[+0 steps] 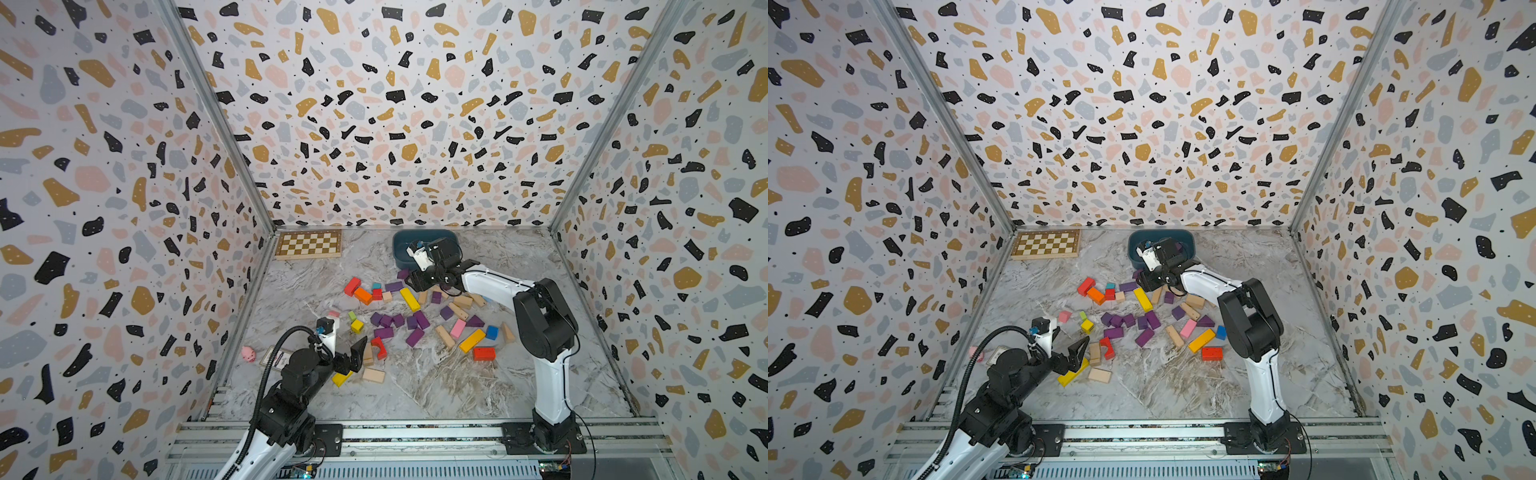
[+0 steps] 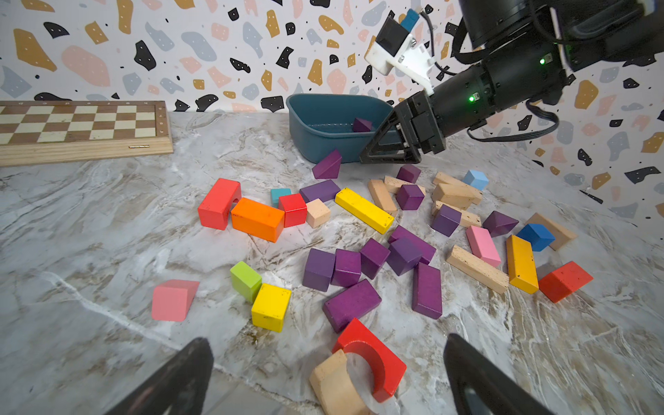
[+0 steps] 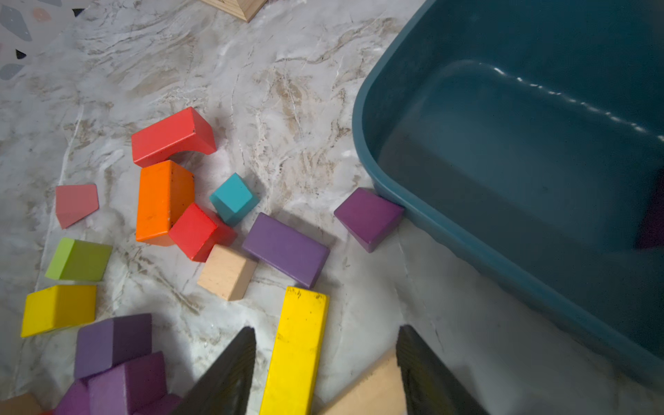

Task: Pick purple bricks into the storage bin
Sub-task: Pick up the building block from the center of the board.

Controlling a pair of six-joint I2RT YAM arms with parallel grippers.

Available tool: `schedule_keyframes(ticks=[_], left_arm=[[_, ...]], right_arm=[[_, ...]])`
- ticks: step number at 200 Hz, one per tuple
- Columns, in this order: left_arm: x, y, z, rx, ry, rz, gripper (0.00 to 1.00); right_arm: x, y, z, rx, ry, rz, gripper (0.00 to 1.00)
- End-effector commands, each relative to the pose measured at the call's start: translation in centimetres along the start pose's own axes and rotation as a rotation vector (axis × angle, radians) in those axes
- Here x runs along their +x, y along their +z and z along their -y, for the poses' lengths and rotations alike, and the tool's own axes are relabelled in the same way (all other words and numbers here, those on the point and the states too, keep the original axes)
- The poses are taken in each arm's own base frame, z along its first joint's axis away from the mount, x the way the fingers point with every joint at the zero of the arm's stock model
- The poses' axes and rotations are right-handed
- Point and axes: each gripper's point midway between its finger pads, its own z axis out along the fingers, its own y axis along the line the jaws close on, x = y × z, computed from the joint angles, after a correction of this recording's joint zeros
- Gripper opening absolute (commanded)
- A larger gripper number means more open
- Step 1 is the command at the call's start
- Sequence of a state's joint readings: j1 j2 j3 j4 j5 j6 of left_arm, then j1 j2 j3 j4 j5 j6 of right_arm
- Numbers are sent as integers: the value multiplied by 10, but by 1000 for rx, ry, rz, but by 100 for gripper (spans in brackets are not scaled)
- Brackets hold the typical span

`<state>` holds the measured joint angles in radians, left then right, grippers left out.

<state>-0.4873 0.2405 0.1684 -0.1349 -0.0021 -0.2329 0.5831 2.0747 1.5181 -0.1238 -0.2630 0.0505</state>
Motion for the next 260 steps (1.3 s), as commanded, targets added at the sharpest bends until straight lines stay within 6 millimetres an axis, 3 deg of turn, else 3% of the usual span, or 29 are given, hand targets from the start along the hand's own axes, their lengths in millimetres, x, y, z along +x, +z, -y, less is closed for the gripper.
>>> schedule_keyframes(ticks=[1, 35, 125, 161, 198, 260], left_arm=[[-2, 0, 1, 7, -6, 22, 99], [-3, 0, 3, 15, -3, 25, 99], [-5, -3, 2, 14, 0, 43, 99], [-5, -3, 2, 13, 1, 46, 99], [-6, -3, 1, 8, 1, 52, 99], [-9, -8, -2, -6, -4, 75, 99]], right_arm=[[-8, 5, -5, -19, -31, -1, 70], [-5, 35, 5, -8, -36, -50, 74], [-35, 93, 34, 63, -49, -59, 75], [-29, 94, 37, 77, -70, -92, 73], [-14, 76, 38, 94, -86, -102, 70], [-17, 75, 31, 59, -108, -94, 52]])
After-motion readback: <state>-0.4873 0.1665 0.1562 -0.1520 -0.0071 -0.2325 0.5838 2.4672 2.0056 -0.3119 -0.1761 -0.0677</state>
